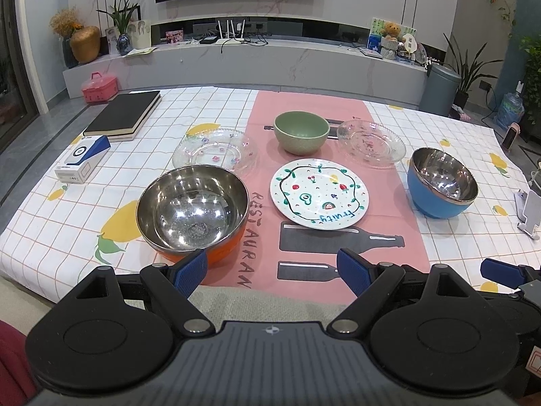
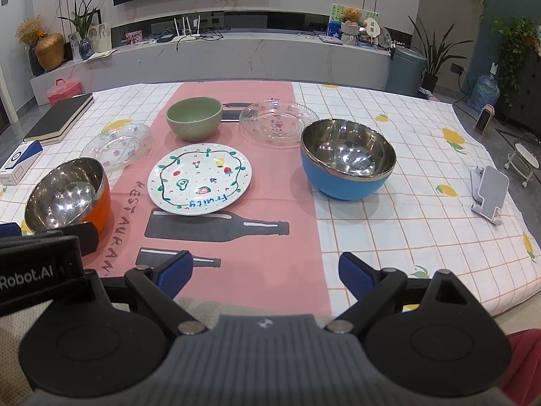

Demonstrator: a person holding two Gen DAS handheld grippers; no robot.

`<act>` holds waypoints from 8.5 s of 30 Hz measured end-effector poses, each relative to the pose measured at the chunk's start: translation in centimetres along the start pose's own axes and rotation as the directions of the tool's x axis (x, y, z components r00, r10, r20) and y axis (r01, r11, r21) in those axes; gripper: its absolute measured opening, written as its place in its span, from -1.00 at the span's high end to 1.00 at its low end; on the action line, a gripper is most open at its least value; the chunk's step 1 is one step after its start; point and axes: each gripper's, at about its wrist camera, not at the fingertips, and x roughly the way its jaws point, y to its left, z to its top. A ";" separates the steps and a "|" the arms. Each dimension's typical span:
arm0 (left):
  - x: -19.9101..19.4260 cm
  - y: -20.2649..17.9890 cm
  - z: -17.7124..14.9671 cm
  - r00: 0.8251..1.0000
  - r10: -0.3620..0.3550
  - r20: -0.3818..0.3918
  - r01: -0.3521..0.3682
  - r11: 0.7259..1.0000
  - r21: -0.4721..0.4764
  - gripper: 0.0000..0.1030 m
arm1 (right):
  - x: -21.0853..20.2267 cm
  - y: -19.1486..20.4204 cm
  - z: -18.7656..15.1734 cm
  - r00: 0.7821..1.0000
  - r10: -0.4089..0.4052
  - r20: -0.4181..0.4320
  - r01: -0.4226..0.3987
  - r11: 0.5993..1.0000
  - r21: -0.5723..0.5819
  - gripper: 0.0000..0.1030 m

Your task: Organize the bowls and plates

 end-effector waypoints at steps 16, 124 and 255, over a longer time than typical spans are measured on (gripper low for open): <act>0.2 0.5 0.3 1.000 -0.008 -0.026 0.007 1.000 -0.020 -0.96 | -0.4 0.7 0.4 0.999 -0.036 0.003 0.036 0.999 -0.019 -0.77; 8.1 6.8 4.8 0.975 -0.104 -0.195 0.109 0.994 0.015 0.79 | 7.0 5.7 6.5 0.929 0.286 -0.234 -0.258 0.955 0.143 0.79; 13.3 -17.1 8.6 0.989 -0.145 -0.039 0.149 0.979 0.141 -0.67 | 12.1 -22.7 6.8 0.980 0.198 0.005 -0.155 0.752 0.641 -0.27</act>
